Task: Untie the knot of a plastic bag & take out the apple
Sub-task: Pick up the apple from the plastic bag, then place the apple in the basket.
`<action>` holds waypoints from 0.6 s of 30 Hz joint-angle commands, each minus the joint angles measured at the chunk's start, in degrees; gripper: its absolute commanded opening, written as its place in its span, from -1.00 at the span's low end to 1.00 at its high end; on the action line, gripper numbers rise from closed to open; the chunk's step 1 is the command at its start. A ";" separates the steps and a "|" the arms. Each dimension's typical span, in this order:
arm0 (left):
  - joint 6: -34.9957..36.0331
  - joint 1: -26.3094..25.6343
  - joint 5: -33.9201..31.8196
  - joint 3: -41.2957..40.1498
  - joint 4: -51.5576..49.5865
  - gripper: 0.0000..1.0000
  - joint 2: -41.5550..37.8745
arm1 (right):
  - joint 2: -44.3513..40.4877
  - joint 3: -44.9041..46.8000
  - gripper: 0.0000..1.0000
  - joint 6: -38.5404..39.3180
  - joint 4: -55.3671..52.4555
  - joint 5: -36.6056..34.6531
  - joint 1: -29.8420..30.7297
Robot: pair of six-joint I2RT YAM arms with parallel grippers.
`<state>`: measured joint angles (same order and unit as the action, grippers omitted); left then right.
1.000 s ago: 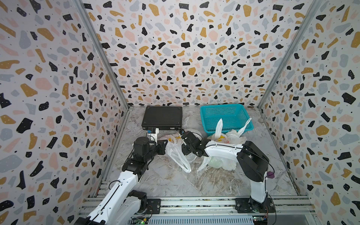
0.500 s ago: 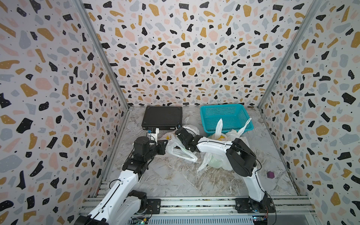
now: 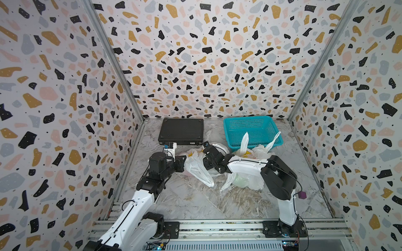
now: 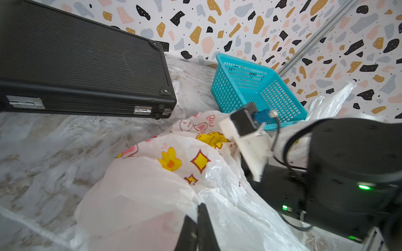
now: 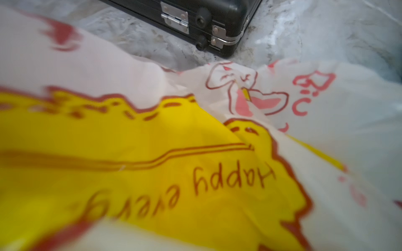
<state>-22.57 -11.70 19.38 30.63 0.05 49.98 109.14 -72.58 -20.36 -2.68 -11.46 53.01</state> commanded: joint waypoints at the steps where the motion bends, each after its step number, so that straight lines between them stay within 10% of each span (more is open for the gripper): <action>1: 1.29 0.48 -1.10 -0.14 1.78 -1.00 -0.86 | -11.77 5.46 -0.74 2.77 7.42 4.88 0.54; 8: 0.51 0.52 0.78 1.18 2.90 -1.00 0.92 | -24.97 9.08 -0.78 9.53 7.42 12.31 0.38; 18: 0.95 0.52 0.22 0.93 2.05 -1.00 -0.22 | -32.52 1.72 -0.78 7.91 -3.72 -6.16 -18.66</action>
<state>-22.48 -11.51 19.25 30.63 0.38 50.70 76.01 -67.72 -11.33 -0.99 -11.73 38.79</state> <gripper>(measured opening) 0.047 0.516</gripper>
